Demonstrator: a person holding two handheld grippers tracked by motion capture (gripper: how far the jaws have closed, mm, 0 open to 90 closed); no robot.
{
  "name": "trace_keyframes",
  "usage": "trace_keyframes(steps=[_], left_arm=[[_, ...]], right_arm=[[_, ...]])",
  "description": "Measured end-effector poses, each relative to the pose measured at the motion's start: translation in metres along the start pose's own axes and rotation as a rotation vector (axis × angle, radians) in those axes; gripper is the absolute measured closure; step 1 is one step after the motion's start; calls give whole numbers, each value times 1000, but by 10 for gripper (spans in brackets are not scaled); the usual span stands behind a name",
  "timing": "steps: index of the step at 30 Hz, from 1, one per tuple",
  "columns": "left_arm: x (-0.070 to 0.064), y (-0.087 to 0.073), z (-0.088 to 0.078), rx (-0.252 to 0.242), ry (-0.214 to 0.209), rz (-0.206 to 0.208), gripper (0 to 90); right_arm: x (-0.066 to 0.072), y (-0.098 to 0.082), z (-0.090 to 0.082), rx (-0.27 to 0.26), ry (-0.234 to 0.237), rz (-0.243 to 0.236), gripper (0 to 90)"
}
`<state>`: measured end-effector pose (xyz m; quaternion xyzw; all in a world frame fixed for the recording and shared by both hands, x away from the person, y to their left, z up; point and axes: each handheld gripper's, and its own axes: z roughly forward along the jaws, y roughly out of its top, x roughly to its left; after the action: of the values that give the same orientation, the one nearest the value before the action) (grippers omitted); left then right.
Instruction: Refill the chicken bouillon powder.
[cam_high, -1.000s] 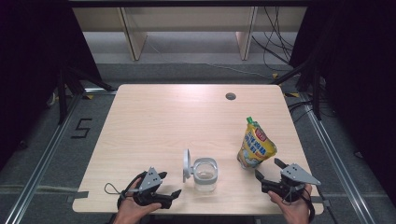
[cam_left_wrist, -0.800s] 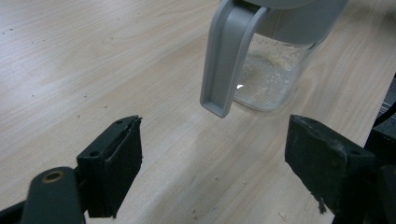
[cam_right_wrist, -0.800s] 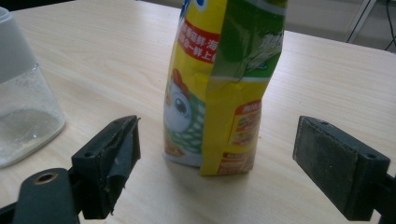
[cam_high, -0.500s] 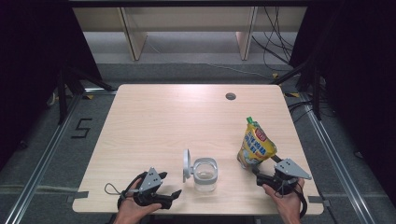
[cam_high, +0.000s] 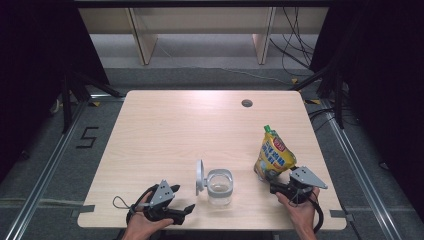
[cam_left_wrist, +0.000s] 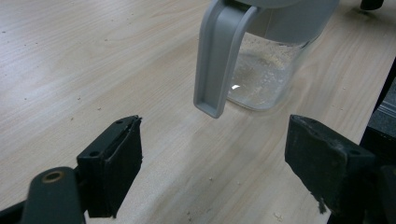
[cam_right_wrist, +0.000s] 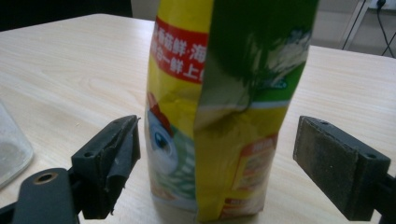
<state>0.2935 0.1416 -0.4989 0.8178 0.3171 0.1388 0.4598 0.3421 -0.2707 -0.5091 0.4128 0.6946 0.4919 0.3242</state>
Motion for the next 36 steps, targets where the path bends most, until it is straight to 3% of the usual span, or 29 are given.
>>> trace_keyframes(steps=[3, 7, 8, 11, 12, 13, 21, 28, 30, 31, 34, 36], left_arm=[[0, 0, 0, 8, -6, 4, 186], [0, 0, -1, 7, 2, 5, 188], [0, 0, -1, 7, 0, 0, 188], [2, 1, -1, 1, -16, 25, 189], [1, 1, -1, -3, -17, 21, 189], [-1, 0, -1, 0, -16, -7, 189], [0, 1, -1, 2, -17, 3, 189], [-2, 1, 0, -13, -22, -20, 189], [-1, 1, 0, 1, -17, -6, 189], [-1, 1, -1, 10, -14, 6, 189], [-2, 1, 0, -7, -32, 0, 189], [-2, 1, 1, -7, -32, -5, 189]], right_arm=[[3, -1, 5, -14, 7, 22, 157], [4, -1, 11, -19, 17, 1, 159], [6, -1, 11, 8, 17, 8, 160], [7, -1, 15, -17, 7, 0, 161], [7, -1, 15, -17, 5, 6, 165], [7, -1, 16, -24, 0, 0, 165], [7, 0, 22, -55, -6, -13, 182], [6, 1, 26, -99, -37, -13, 220], [6, 1, 26, -101, -42, -16, 223], [5, 2, 28, -102, -21, -15, 238], [5, 1, 29, -130, -41, -23, 255], [6, 2, 29, -106, -23, -20, 256]])
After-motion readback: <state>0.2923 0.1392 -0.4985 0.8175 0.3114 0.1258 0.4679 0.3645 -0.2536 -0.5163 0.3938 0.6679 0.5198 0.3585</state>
